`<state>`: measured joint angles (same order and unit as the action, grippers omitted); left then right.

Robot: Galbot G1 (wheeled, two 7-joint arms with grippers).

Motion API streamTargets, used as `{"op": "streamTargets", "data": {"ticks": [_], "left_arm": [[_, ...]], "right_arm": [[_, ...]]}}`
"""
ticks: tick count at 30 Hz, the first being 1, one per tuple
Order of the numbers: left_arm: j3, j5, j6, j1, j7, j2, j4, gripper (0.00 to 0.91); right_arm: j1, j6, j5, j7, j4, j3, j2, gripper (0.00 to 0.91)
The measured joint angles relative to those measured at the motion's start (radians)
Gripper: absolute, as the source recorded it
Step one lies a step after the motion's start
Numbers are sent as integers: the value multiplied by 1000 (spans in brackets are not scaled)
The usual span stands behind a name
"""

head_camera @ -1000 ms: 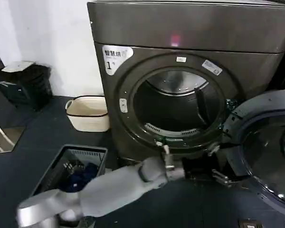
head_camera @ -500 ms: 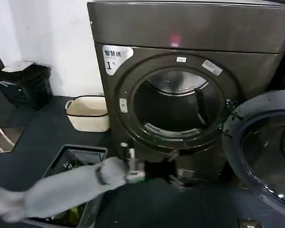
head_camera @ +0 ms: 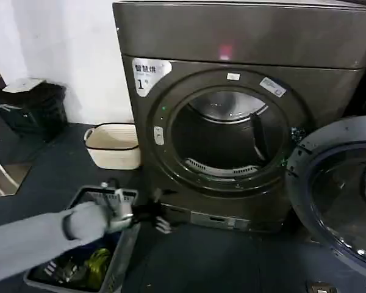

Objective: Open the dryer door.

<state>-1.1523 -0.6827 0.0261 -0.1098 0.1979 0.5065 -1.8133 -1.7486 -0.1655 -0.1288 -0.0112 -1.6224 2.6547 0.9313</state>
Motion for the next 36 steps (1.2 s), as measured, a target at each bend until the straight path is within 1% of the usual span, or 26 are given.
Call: {"op": "streamTargets", "data": {"ticks": [6, 11, 18, 23, 30, 32, 36], "left_arm": [[-148, -17, -49, -117, 13, -108, -29, 907], [-289, 22, -44, -229, 32, -181, -17, 907], [-489, 78, -47, -397, 75, -257, 7, 907], [-658, 106, -65, -552, 110, -269, 31, 907], [-867, 121, -138, -761, 177, -263, 51, 907], [-913, 128, -149, -802, 196, -261, 62, 907], [-972, 136, -141, -863, 207, -261, 92, 907]], "right_arm": [[-3, 2, 1, -1, 0, -2, -3, 907], [-10, 22, 23, -1, 19, 4, -11, 907], [-18, 22, 31, 1, 29, 21, -26, 907], [-28, 22, 34, 2, 36, 41, -37, 907], [-24, 24, 40, 2, 41, 38, -37, 907], [-21, 24, 41, 2, 42, 37, -37, 907], [-20, 25, 41, 2, 42, 36, -37, 907]]}}
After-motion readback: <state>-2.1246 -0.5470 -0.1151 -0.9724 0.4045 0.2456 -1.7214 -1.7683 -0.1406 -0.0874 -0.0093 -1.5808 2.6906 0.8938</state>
